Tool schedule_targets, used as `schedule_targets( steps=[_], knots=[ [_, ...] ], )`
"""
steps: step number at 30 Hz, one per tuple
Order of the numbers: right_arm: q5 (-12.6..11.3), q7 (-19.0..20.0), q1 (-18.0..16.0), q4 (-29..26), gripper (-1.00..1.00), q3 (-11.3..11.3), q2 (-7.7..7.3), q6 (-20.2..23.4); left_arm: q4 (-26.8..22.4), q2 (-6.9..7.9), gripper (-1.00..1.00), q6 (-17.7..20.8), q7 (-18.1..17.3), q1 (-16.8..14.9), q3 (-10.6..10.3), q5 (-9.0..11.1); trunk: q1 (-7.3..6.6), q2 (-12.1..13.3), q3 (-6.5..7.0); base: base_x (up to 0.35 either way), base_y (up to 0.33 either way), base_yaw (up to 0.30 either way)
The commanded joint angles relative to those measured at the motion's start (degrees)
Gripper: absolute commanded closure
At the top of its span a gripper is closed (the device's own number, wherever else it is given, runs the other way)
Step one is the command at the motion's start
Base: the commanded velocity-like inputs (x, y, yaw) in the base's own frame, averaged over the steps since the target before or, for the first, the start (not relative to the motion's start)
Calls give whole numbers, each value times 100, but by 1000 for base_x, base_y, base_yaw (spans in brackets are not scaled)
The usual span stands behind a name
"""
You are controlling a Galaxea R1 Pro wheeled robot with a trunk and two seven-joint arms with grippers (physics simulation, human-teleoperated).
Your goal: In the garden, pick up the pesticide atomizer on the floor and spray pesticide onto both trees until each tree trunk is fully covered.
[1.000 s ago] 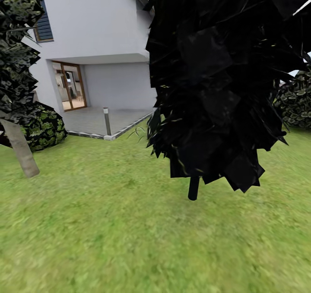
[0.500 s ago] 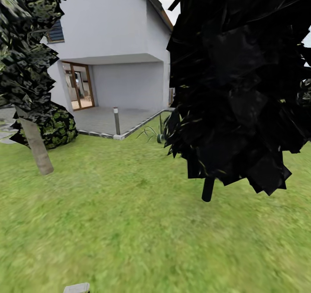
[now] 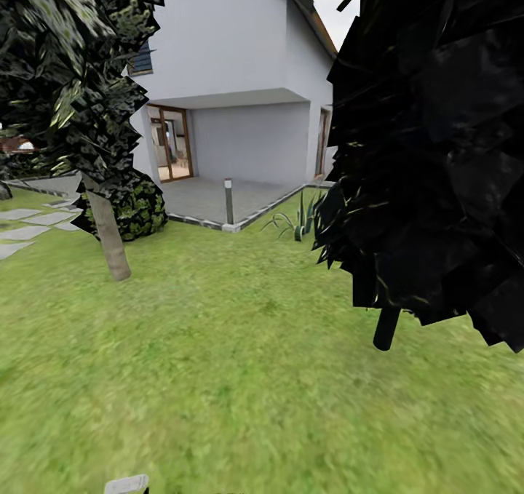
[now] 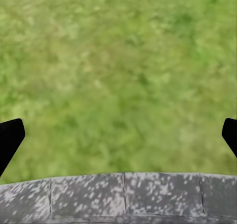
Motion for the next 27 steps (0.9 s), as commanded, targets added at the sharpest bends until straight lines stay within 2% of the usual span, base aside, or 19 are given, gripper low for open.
schedule_targets(
  steps=[1, 27],
  knots=[
    [0, 0, 0, 0, -100, 0, 0, 0, 1, 0, -100, 0, 1, 0, 0, 1, 0, 0, -4, 0, 2, 275],
    [0, 0, 0, 2, -100, -8, 19, 0, 0, 6, -100, -21, 3, 8, 6, 12, 0, 0, -108, 0, 0, 275]
  ],
)
